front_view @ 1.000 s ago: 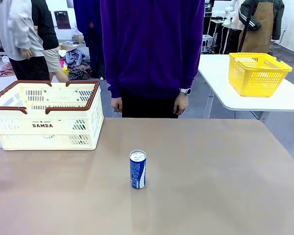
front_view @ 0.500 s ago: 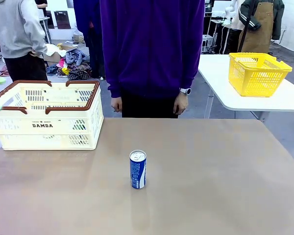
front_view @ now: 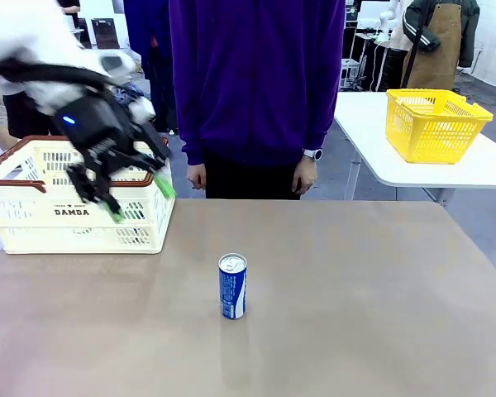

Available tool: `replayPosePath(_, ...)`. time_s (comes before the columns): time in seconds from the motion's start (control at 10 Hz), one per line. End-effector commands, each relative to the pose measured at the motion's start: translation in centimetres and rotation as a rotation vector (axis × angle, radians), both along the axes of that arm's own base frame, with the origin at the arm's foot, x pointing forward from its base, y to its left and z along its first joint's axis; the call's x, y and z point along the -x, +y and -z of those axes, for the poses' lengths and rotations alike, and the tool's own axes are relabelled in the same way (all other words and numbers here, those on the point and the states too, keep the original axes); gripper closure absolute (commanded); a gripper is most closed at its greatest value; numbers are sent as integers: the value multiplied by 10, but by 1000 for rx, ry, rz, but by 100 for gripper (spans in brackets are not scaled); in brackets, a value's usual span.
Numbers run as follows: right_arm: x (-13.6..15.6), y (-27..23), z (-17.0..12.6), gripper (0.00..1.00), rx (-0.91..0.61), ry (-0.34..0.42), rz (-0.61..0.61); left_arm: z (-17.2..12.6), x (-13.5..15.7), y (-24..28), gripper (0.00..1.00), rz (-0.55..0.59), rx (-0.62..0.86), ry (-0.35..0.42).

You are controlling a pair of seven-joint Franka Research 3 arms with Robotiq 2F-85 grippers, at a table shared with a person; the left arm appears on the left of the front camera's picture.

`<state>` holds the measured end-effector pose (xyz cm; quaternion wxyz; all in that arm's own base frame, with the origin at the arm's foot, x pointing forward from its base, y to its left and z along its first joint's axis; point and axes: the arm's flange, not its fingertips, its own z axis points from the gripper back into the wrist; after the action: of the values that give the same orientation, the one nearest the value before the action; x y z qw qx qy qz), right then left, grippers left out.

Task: Place the drinks into the Shopping basket.
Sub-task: Pick up one drink and place it into the Shopping basket.

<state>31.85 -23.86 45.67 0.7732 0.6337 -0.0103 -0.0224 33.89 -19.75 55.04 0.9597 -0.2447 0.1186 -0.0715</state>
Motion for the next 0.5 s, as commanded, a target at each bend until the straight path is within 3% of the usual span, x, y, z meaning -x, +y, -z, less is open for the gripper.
replayPosePath(0.0, 4, 2, -1, 0, 5, 11, -2, 19, -34, -38, 0, -150, -118, -45)
replayPosePath(0.1, 4, 2, -1, 0, 5, 11, -2, 28, -36, -55, 0, -144, -127, -93)
replayPosePath(0.3, 4, 2, -1, 0, 5, 11, -2, 33, -47, -52, 0, -242, -104, -155)
replayPosePath(0.4, 4, 2, -1, 0, 5, 11, -2, 40, -36, -63, 0, -127, -92, -86)
